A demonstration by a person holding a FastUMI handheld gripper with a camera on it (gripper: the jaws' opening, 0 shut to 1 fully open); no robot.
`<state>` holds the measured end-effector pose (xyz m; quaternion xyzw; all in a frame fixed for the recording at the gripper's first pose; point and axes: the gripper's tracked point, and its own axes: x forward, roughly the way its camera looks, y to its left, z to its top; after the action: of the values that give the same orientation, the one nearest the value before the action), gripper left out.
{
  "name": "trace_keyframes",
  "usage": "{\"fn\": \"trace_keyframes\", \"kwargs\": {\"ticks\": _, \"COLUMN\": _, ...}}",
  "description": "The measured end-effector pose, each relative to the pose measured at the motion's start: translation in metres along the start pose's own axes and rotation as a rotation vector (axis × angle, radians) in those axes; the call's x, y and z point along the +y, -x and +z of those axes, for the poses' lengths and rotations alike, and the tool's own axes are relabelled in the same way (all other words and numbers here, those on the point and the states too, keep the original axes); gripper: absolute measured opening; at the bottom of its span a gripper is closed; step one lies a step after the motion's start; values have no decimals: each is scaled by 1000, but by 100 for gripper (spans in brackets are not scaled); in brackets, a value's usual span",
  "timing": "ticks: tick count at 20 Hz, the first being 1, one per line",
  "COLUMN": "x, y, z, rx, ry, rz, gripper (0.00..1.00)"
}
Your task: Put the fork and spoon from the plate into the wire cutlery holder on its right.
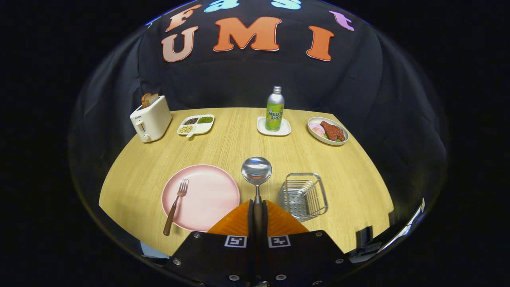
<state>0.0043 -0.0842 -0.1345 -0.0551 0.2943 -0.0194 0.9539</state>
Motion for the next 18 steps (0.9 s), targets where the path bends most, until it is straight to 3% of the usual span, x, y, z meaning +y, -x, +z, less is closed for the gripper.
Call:
{"fn": "trace_keyframes", "kwargs": {"ticks": 9, "x": -55, "y": -1, "z": -12, "rx": 257, "ry": 84, "rz": -21, "gripper": 5}}
{"fn": "trace_keyframes", "kwargs": {"ticks": 18, "x": -75, "y": -18, "z": -25, "rx": 511, "ry": 127, "rz": -11, "gripper": 5}}
